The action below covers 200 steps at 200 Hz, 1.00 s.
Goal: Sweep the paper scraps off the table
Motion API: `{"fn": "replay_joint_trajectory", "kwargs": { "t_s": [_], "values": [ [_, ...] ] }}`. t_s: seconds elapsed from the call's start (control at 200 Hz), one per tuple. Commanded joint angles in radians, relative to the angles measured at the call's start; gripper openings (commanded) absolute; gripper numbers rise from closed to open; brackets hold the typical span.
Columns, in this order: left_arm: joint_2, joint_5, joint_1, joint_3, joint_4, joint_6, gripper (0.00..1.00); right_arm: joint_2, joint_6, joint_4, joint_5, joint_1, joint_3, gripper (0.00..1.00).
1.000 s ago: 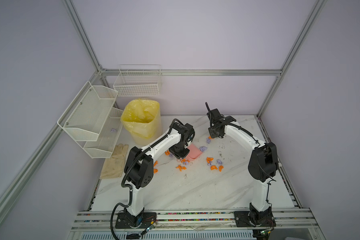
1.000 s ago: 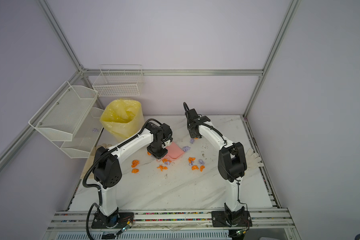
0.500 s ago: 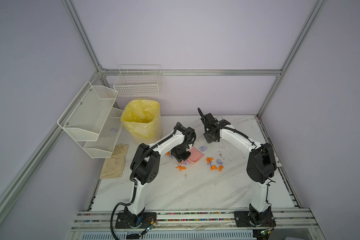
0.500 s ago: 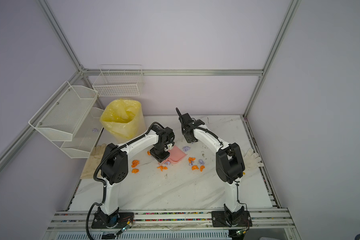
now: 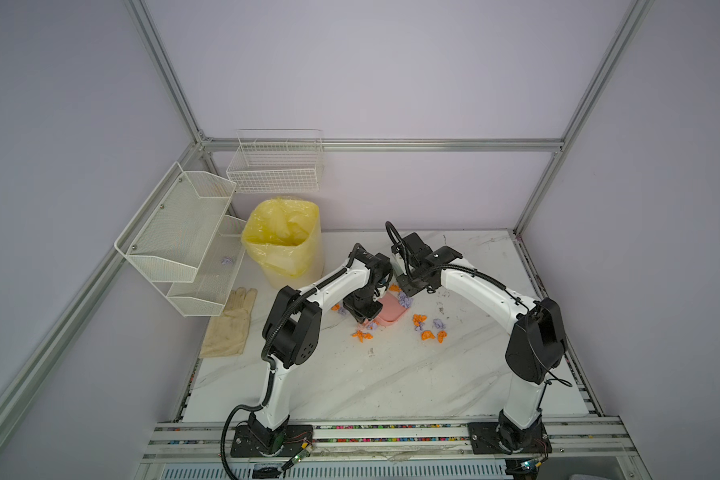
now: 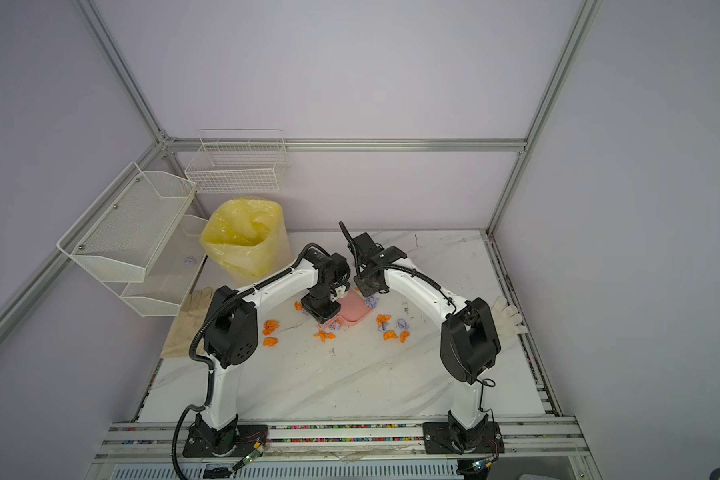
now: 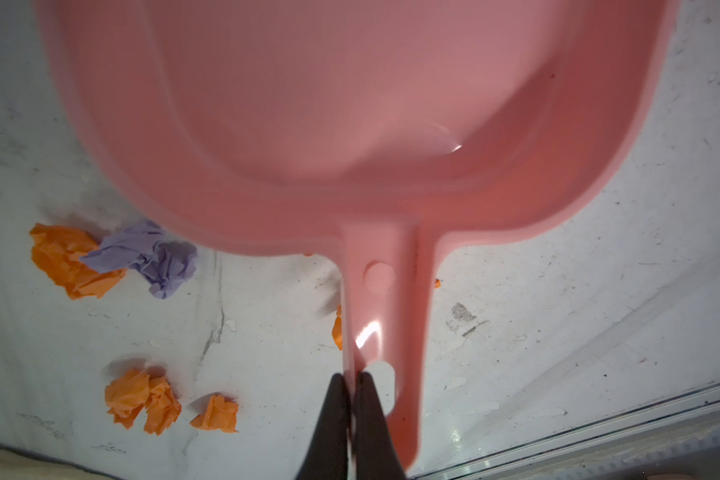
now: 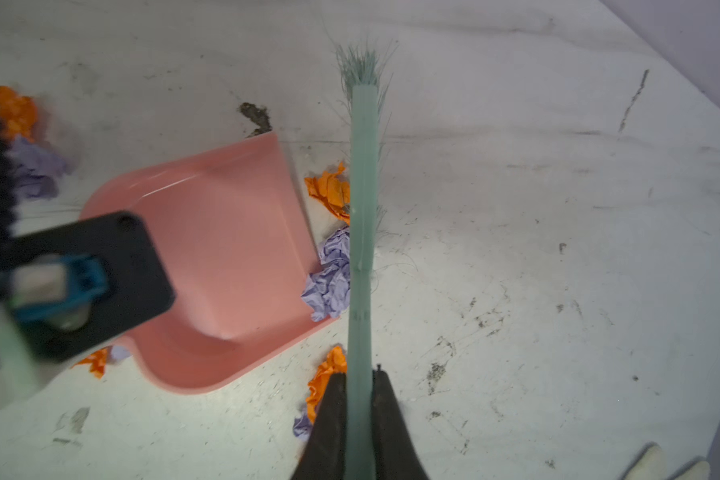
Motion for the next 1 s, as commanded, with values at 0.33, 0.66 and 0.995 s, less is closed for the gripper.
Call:
{"fn": "replay_joint_trajectory", "kwargs": {
  "t_s": [0.33, 0.66, 0.995],
  "values": [
    [0.011, -0.017, 0.002, 0.109, -0.014, 0.022, 0.0, -0.182, 0.16, 0.045, -0.257, -0.064, -0.006, 0.0],
    [0.011, -0.03, 0.002, 0.111, -0.016, 0.019, 0.0, -0.193, 0.286, -0.076, 0.023, -0.164, -0.03, 0.0],
    [-0.009, -0.018, 0.0, 0.108, -0.015, 0.023, 0.0, -0.258, 0.321, -0.172, 0.071, -0.164, -0.17, 0.0]
  ]
}}
